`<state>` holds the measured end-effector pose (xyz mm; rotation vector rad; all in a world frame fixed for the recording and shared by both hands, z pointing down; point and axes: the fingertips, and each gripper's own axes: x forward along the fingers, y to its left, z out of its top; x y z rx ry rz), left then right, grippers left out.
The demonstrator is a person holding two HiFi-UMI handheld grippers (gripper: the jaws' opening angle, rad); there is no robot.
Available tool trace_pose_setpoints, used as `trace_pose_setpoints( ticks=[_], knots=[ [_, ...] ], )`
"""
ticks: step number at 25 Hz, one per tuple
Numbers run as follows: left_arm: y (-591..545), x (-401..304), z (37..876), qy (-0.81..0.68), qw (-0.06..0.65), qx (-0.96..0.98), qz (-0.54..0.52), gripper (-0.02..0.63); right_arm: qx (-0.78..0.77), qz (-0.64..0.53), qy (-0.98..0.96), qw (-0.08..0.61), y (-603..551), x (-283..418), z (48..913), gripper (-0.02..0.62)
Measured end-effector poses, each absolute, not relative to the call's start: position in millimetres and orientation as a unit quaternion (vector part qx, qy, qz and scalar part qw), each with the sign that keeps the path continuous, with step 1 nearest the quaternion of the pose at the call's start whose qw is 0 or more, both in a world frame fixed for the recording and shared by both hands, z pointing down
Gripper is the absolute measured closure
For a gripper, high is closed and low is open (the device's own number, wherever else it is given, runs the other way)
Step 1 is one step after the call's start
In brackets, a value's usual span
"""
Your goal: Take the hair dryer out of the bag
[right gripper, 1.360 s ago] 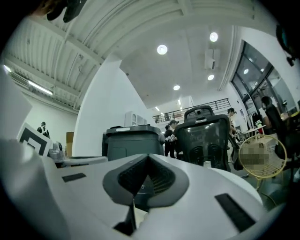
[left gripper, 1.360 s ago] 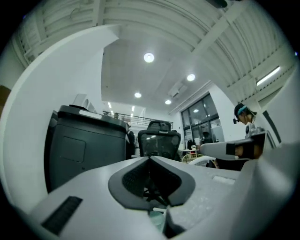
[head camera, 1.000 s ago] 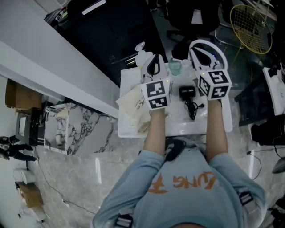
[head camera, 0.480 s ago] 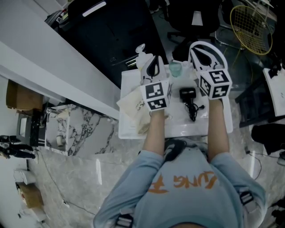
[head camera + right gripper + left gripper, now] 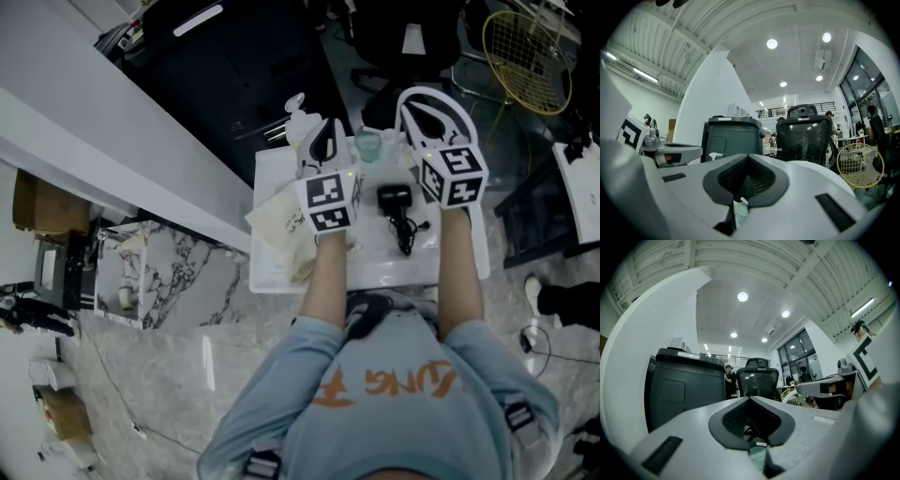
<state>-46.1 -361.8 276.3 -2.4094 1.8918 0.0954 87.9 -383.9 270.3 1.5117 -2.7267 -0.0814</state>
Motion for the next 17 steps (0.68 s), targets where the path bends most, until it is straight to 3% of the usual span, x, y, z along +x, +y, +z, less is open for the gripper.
trace_pose_setpoints(
  ticks=[17],
  knots=[
    [-354.7, -51.3, 274.0, 0.626, 0.041, -0.778, 0.038, 0.601, 0.481, -0.028, -0.876, 0.016, -377.1, 87.3, 269.6, 0.594]
  ],
)
